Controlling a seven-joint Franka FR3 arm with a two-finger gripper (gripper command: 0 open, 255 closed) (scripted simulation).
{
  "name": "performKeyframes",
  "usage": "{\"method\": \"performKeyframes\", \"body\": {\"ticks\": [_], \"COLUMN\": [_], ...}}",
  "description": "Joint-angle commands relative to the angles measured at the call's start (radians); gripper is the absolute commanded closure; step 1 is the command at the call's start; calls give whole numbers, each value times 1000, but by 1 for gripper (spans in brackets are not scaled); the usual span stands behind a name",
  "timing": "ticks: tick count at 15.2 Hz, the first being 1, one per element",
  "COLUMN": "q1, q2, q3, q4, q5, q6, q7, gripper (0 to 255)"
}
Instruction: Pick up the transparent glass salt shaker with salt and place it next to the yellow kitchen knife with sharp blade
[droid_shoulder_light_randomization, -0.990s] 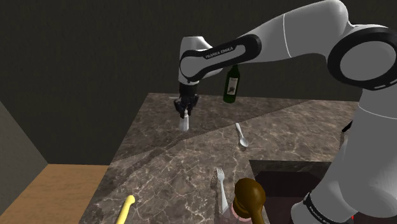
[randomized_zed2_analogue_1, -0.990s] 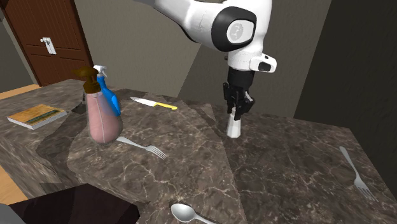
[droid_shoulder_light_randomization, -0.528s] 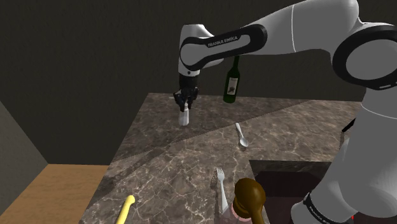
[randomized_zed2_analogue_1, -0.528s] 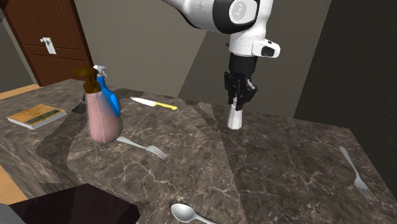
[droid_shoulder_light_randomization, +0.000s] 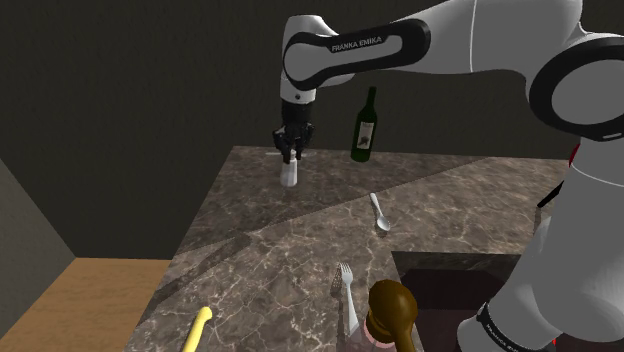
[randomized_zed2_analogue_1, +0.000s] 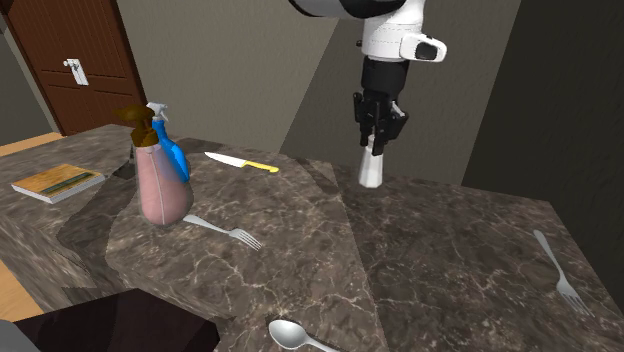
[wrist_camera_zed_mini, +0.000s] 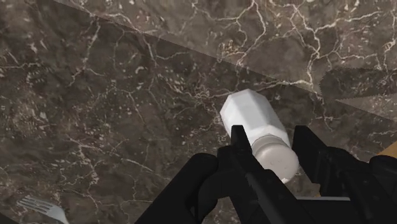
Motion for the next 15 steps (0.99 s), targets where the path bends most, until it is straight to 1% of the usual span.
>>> {"method": "performKeyframes", "body": {"ticks": [1, 9, 10, 15], "q1": [0, -1, -1, 44], "q2": [1, 1, 1, -148], "q3": [0, 0, 0, 34], "q4": [28, 136, 138, -57], "q5": [-1, -3, -3, 2], "q6": [-28, -135, -137, -84], "q7": [2, 10, 11, 85], "gripper": [255, 255, 255, 255]}}
